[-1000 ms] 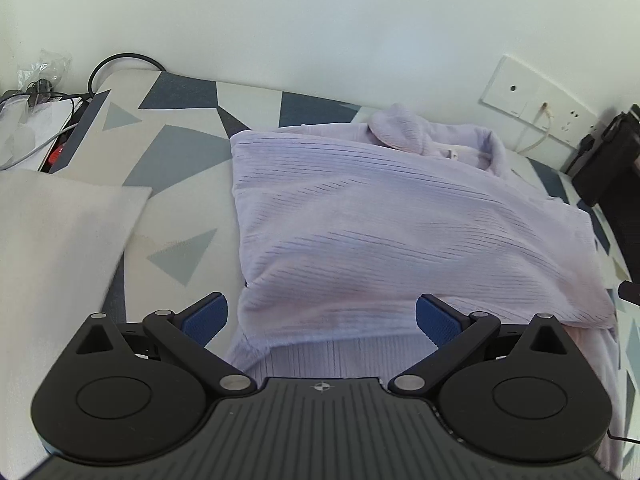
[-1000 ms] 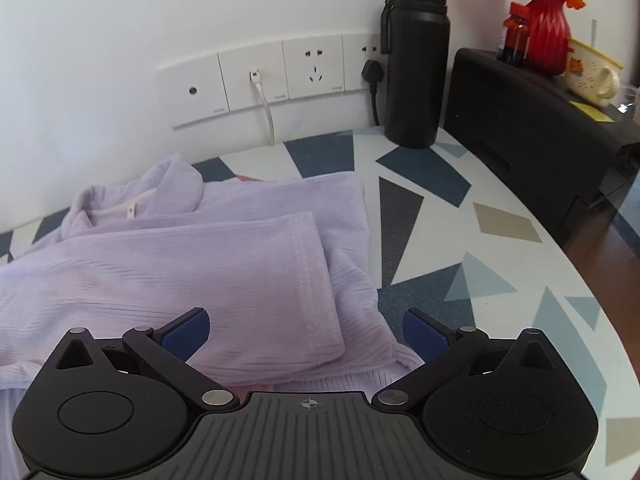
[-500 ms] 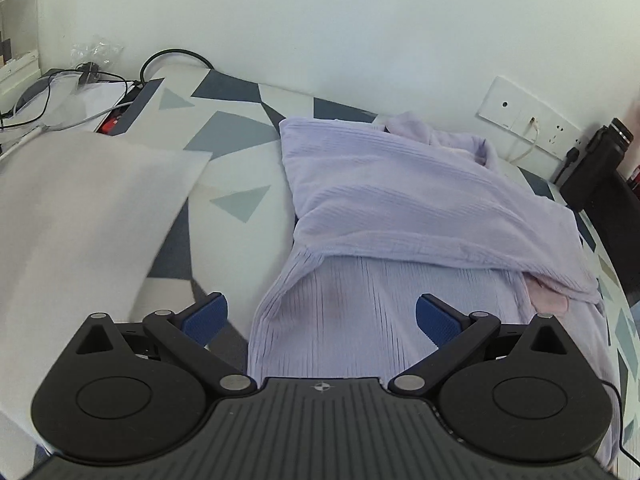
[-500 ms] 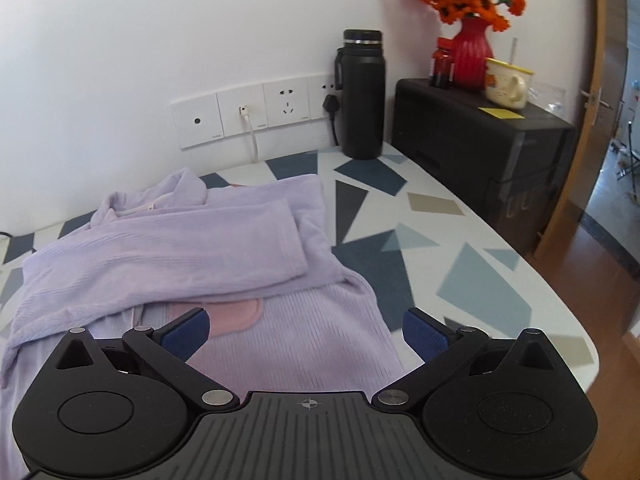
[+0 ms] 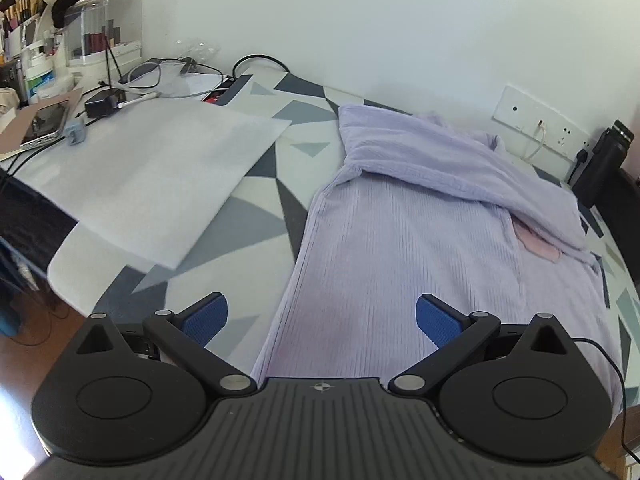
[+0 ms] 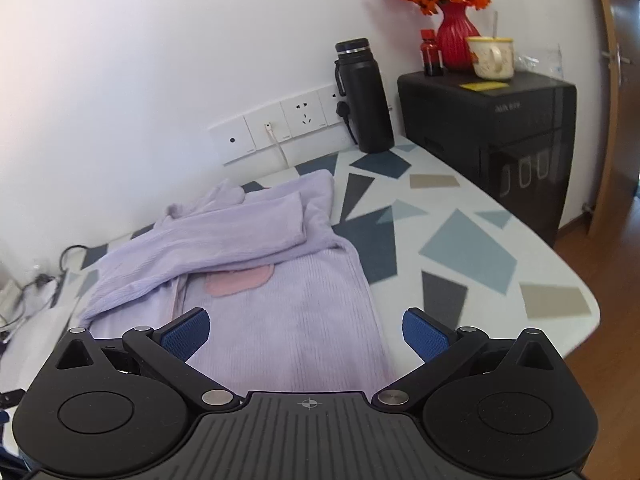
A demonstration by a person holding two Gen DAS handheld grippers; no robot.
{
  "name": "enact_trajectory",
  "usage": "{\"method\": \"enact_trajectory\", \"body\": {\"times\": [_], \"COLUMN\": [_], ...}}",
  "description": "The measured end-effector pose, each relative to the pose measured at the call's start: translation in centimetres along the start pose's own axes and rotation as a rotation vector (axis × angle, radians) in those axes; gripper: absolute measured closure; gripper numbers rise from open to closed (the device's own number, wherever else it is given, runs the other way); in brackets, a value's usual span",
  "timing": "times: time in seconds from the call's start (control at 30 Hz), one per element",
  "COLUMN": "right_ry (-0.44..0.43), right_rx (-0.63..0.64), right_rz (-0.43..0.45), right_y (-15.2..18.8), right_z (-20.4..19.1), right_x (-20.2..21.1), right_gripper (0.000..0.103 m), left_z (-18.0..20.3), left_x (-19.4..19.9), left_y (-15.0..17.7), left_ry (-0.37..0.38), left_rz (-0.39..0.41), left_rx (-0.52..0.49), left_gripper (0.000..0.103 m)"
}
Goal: Fold clothes
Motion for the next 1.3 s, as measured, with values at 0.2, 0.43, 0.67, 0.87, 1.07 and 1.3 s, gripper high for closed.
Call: {"method": "enact_trajectory", "body": {"times": [0.2, 0.43, 0.67, 0.87, 1.07, 1.3], "right_ry": [0.016, 0.040, 0.056, 0.055, 0.068, 0.080], "right_rx": [-0.049, -0.094, -0.038, 0.088, 0.229, 0.249], "right_rz": [-0.037, -0.013, -0.044, -0.094, -0.156, -0.185], "right_y": [2.9, 2.9, 4.3, 6.2, 8.3, 8.5], "right_z": [5.4, 8.6, 8.4, 5.9, 2.6, 1.1], "right_x": [3.4, 5.5, 4.4, 1.7, -1.9, -5.4], "right_gripper": [0.001, 0.001, 0.001, 0.001, 0.001, 0.001], "left_z": [-1.8, -4.0, -2.6, -0.3, 1.1, 0.8], "left_x": [4.8, 7.6, 5.8, 0.2, -4.3, -8.1], "left_y": [2.8, 3.7, 4.3, 5.1, 5.0, 4.3], "left_ry": [-0.069, -0.159, -0.098, -0.042, 0.027, 0.021], "left_rz": [0.001, 0.006, 0.011, -0.076, -0.124, -0.164], "left_rx": [0.006, -0.008, -0.030, -0.094, -0.157, -0.160], "left_gripper": [0.000, 0.000, 0.000, 0.000, 0.000, 0.000]}}
Point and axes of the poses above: each gripper's, at about its wrist camera, not at the fingertips, and x roughly against the way its jaws point, z to its right, y to its underside, the point moved 1 cm from there along -x, roughly the way its jaws point, and after that the axes turned 13 degrees about z, right-handed, at the moved point
